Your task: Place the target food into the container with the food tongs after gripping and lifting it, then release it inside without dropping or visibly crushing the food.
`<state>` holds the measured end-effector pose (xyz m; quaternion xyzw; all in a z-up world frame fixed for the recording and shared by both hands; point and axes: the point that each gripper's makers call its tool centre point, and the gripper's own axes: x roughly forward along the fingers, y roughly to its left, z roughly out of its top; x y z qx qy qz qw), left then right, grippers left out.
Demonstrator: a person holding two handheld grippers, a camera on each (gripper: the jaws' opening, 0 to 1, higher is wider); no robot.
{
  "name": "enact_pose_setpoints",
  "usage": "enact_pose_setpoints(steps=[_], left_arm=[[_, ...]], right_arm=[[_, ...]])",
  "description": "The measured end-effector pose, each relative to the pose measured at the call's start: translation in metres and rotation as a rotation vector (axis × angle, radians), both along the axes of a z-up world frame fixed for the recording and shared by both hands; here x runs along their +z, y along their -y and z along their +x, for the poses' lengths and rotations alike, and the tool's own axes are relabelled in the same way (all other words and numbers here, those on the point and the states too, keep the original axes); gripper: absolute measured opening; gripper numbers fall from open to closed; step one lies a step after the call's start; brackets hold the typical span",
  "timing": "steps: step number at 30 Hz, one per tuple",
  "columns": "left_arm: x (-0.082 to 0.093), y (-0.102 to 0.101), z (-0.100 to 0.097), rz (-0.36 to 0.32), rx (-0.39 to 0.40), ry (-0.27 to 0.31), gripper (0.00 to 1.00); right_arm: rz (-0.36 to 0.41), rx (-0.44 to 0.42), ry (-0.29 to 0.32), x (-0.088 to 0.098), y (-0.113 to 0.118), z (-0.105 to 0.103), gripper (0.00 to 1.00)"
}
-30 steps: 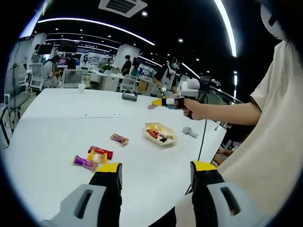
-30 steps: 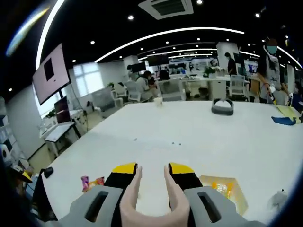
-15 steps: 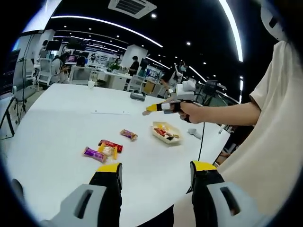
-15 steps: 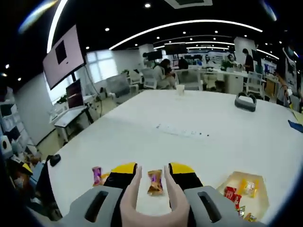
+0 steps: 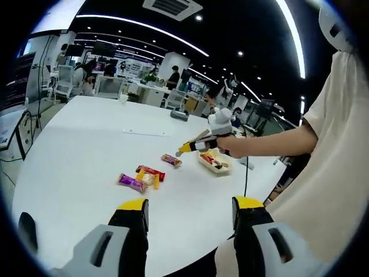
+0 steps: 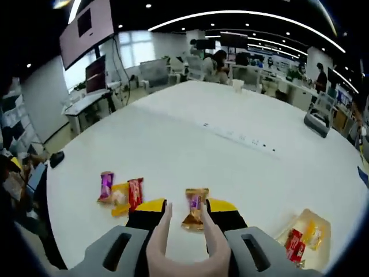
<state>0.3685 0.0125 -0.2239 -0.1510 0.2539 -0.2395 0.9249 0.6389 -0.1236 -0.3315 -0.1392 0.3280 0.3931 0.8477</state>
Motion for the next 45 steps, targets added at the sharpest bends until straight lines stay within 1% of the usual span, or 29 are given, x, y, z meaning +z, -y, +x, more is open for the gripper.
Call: enact_pose_setpoints(steps=[3, 7, 8, 11, 16, 29, 34, 35, 40, 45], left_arm=[[-0.001, -0.005, 0.001, 0.000, 0.010, -0.004, 0.58], [-0.004, -0.007, 0.000, -0.002, 0.023, -0.014, 0.58], [-0.005, -0.007, 0.000, -0.003, 0.026, -0.018, 0.58], [-0.006, -0.007, -0.002, -0.006, 0.037, -0.026, 0.58], [-0.010, -0.007, -0.006, -0.009, 0.053, -0.044, 0.58], [-0.012, -0.005, -0.006, -0.011, 0.079, -0.063, 0.58], [-0.011, -0.006, -0.005, -0.010, 0.093, -0.061, 0.58], [-0.011, -0.006, -0.006, -0.010, 0.094, -0.061, 0.58], [-0.010, -0.004, -0.004, -0.009, 0.095, -0.061, 0.58], [-0.009, -0.001, -0.001, -0.010, 0.089, -0.058, 0.58]], right_arm=[[-0.014, 0.005, -0.011, -0.008, -0.002, 0.004, 0.26], [-0.056, 0.009, -0.033, -0.022, 0.001, 0.008, 0.26], [-0.065, 0.013, -0.025, -0.024, 0.001, 0.009, 0.26], [-0.070, 0.016, -0.036, -0.028, 0.001, 0.012, 0.26], [-0.084, 0.030, -0.036, -0.033, -0.003, 0.015, 0.26], [-0.080, 0.003, -0.062, -0.042, -0.006, 0.022, 0.25], [-0.082, -0.004, -0.070, -0.044, -0.006, 0.021, 0.20], [-0.080, -0.011, -0.075, -0.043, -0.005, 0.021, 0.20], [-0.084, -0.007, -0.058, -0.041, -0.004, 0.023, 0.19], [-0.049, -0.009, -0.060, -0.032, -0.006, 0.023, 0.18]])
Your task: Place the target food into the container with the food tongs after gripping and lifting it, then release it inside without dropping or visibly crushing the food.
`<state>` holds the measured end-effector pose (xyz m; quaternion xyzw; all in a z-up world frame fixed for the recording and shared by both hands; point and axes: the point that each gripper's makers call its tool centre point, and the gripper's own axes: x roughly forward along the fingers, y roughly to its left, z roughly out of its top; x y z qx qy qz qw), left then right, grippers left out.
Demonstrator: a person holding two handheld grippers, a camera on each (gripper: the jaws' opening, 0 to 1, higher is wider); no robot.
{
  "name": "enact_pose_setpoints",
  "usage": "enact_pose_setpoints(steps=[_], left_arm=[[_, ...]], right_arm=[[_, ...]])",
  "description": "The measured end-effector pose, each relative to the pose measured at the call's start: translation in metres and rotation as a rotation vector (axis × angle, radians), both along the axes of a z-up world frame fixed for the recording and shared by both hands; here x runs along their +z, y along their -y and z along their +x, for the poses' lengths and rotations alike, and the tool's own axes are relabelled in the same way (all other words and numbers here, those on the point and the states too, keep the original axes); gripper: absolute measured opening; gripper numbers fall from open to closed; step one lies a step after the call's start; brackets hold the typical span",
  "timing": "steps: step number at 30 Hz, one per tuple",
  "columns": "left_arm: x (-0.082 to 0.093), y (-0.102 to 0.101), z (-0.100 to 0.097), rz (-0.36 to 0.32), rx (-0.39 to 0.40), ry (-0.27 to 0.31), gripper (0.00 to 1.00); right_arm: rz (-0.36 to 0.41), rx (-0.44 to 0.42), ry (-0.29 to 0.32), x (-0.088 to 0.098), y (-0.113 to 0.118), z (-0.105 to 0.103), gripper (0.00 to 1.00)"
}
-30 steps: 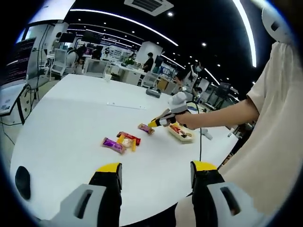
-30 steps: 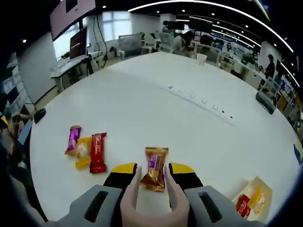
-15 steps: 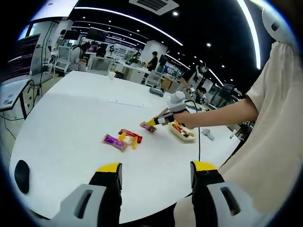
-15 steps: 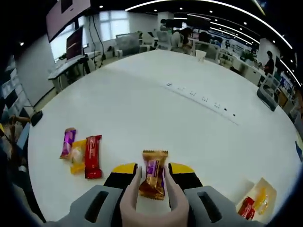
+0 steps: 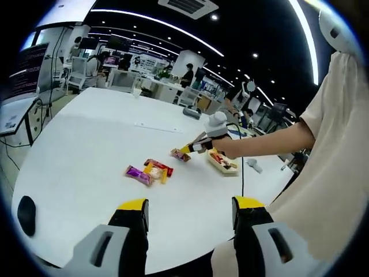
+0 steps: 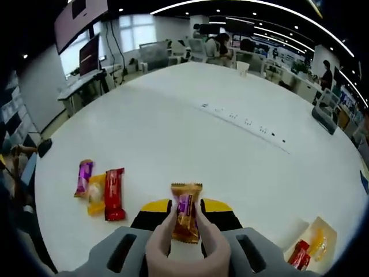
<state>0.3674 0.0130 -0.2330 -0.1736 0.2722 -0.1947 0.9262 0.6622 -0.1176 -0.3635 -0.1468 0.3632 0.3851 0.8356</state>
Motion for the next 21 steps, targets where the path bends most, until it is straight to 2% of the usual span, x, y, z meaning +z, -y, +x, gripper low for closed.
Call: enact_pose_setpoints(steps=[8, 21], left_arm=[[0.002, 0.005, 0.003, 0.001, -0.010, 0.010, 0.58], [0.006, 0.015, 0.005, 0.005, -0.031, 0.030, 0.58]], right_arm=[[0.028, -0.004, 0.015, 0.012, 0.002, 0.001, 0.19], [0.129, -0.031, 0.053, 0.047, 0.006, 0.005, 0.19]])
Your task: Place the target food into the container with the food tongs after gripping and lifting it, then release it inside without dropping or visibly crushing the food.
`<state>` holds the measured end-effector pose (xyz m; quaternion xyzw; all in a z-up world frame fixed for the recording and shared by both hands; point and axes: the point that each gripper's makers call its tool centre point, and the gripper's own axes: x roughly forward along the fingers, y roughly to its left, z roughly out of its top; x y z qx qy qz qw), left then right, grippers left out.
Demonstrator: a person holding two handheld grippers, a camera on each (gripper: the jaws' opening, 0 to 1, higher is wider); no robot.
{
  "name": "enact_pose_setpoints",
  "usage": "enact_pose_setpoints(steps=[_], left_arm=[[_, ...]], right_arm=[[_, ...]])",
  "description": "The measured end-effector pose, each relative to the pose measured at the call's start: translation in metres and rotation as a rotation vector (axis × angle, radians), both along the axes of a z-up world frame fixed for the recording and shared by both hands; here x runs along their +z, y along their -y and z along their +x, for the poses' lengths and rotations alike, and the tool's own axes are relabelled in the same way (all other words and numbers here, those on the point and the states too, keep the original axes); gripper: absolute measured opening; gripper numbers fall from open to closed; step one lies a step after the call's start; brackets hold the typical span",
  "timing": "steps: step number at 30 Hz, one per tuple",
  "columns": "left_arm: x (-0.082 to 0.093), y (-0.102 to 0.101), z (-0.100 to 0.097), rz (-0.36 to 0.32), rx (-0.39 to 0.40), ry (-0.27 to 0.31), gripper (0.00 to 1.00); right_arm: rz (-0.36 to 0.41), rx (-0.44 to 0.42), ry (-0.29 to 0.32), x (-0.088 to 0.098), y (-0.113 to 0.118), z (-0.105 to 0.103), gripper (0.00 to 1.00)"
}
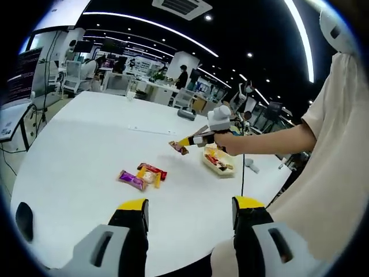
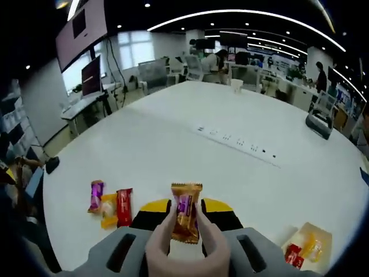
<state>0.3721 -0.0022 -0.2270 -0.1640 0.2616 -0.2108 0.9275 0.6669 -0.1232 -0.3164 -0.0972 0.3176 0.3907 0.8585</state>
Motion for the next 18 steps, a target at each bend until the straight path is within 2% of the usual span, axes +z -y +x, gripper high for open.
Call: enact_pose_setpoints(steps=[13, 18], left_arm=[[0.006, 0.019, 0.005, 0.007, -0.048, 0.023, 0.58], [0.009, 0.025, 0.006, 0.009, -0.063, 0.031, 0.58]], right_arm=[[0.064, -0.026, 0.075, 0.044, 0.017, 0.003, 0.20], [0.083, -0.039, 0.094, 0.054, 0.024, 0.002, 0.20]])
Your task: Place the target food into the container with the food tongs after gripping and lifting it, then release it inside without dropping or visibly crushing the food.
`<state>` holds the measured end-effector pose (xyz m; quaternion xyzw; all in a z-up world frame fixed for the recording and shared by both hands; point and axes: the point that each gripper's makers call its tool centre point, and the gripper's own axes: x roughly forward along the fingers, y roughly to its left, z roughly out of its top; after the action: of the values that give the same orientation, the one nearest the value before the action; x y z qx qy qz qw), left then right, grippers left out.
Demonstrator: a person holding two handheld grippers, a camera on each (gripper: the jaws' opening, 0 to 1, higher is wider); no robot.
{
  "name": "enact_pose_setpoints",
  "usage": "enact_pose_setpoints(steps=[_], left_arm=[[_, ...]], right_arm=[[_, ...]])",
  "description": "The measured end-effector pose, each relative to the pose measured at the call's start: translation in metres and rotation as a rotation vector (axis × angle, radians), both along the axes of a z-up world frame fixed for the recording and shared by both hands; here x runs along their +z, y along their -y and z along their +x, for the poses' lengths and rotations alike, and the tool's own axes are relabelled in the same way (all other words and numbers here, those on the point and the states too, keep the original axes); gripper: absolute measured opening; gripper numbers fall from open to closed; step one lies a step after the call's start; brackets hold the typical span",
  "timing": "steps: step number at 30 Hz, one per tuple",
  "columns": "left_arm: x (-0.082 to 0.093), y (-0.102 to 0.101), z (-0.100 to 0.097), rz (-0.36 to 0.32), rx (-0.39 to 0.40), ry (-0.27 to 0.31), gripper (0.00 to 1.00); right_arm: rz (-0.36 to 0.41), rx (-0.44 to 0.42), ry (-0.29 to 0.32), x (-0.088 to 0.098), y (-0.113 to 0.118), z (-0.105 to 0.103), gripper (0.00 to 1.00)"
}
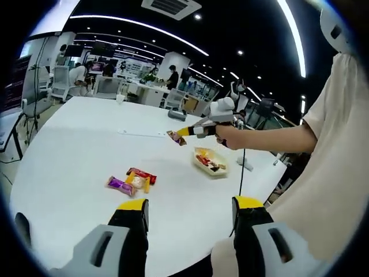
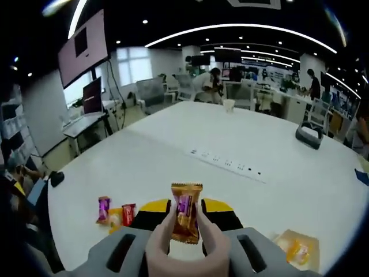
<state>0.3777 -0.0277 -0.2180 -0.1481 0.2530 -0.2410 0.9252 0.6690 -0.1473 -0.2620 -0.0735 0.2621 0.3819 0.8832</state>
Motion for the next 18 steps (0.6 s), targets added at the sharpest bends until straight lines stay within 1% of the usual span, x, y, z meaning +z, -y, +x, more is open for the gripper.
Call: enact_pose_setpoints(steps=[7, 18], left_arm=[[0.001, 0.008, -0.001, 0.003, -0.016, 0.004, 0.58], [0.004, 0.017, 0.000, 0.008, -0.039, 0.015, 0.58]], right_arm=[[0.013, -0.012, 0.014, 0.007, 0.010, -0.002, 0.20], [0.032, -0.056, 0.033, 0.018, 0.032, -0.001, 0.20]])
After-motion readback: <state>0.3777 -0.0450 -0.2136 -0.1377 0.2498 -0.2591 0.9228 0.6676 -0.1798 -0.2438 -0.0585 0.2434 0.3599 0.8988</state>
